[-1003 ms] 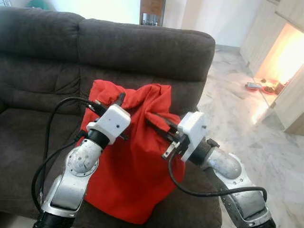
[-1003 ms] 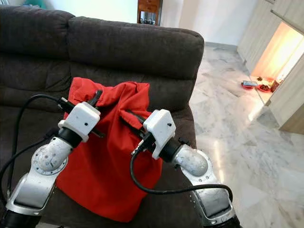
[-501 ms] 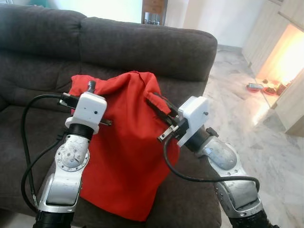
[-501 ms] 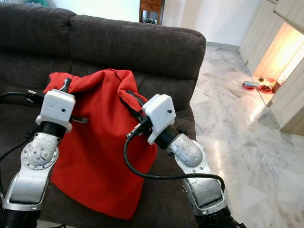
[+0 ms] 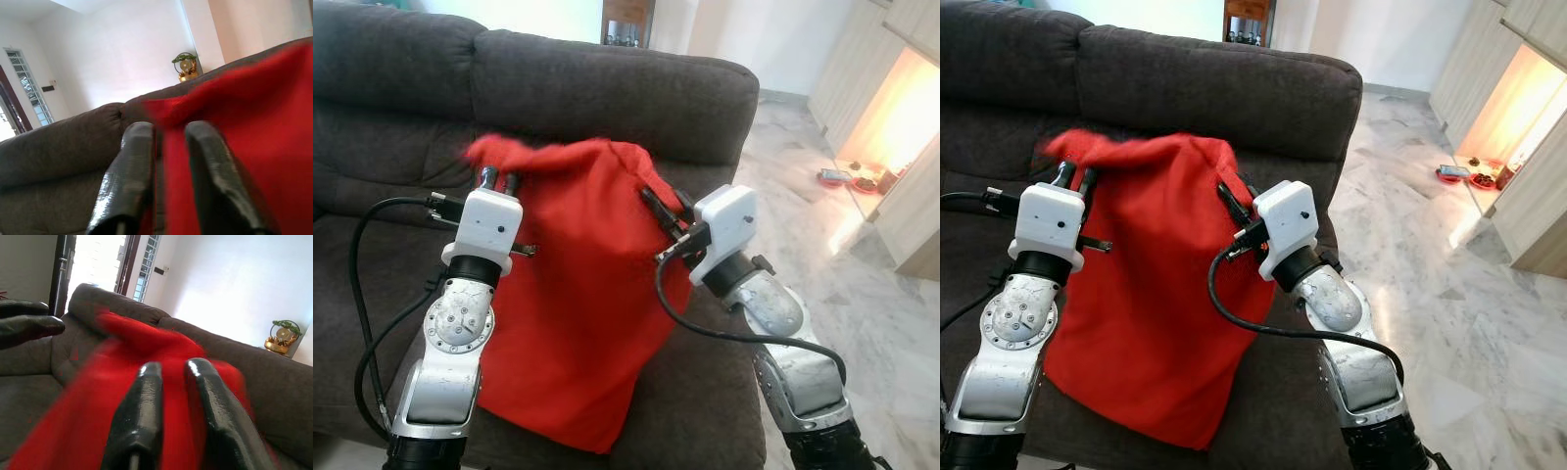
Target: Move the pillow to the sofa from floor
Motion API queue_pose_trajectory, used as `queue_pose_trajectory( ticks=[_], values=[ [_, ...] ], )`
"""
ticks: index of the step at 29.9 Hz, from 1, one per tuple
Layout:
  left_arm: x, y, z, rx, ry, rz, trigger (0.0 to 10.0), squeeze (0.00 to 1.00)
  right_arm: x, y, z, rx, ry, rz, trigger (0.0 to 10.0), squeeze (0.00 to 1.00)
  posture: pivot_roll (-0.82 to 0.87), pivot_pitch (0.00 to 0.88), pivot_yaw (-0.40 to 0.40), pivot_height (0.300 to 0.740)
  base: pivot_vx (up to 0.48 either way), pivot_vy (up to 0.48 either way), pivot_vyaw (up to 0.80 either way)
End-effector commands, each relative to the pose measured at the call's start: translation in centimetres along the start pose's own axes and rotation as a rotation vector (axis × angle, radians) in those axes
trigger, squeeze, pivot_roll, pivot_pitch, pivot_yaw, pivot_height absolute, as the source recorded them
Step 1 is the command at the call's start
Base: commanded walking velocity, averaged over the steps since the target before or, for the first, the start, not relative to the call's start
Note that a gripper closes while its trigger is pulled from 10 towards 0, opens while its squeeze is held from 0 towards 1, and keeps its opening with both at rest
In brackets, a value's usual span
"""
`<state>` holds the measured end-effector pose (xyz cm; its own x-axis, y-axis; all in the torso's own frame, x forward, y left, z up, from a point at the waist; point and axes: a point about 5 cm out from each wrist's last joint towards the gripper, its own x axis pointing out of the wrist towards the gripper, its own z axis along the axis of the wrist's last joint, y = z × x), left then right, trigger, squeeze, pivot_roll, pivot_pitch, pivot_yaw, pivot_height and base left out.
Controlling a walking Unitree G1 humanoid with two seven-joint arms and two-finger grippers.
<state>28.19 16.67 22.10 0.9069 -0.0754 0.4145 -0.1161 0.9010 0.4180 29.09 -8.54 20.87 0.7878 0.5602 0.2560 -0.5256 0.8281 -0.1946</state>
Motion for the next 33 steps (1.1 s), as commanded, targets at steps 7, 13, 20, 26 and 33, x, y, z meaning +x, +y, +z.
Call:
queue_pose_trajectory(
  ticks=[7, 13, 20, 26, 33],
  values=[
    [0.2, 0.0, 1.0, -0.004, -0.040, 0.004, 10.0, 1.00, -0.1, -1.5, 0.0, -0.043, 0.010, -0.074, 10.0, 0.00, 0.16, 0.016, -0.134, 0.740, 0.000, 0.000, 0.00],
    [-0.8, -0.8, -1.1, -0.001, 0.034, -0.024, 10.0, 0.00, -2.0, -5.6, -3.3, -0.022, 0.124, -0.356, 10.0, 0.00, 0.16, 0.010, -0.132, 0.740, 0.000, 0.000, 0.00],
    [-4.0, -1.6, -5.7, -0.058, 0.210, -0.033, 10.0, 0.00, -7.5, -8.7, -10.1, 0.138, 0.342, -0.637, 10.0, 0.00, 0.16, 0.000, -0.122, 0.740, 0.000, 0.000, 0.00],
    [-7.3, -1.7, -9.3, -0.081, 0.358, -0.017, 10.0, 0.00, -11.9, -8.5, -14.7, 0.178, 0.507, -0.723, 10.0, 0.00, 0.16, 0.000, -0.116, 0.740, 0.000, 0.000, 0.00],
    [-10.1, -3.3, -11.2, -0.125, 0.439, -0.076, 10.0, 0.00, -17.6, -6.7, -19.6, 0.232, 0.774, -0.778, 10.0, 0.00, 0.16, 0.000, -0.112, 0.740, 0.000, 0.000, 0.00]
  ],
)
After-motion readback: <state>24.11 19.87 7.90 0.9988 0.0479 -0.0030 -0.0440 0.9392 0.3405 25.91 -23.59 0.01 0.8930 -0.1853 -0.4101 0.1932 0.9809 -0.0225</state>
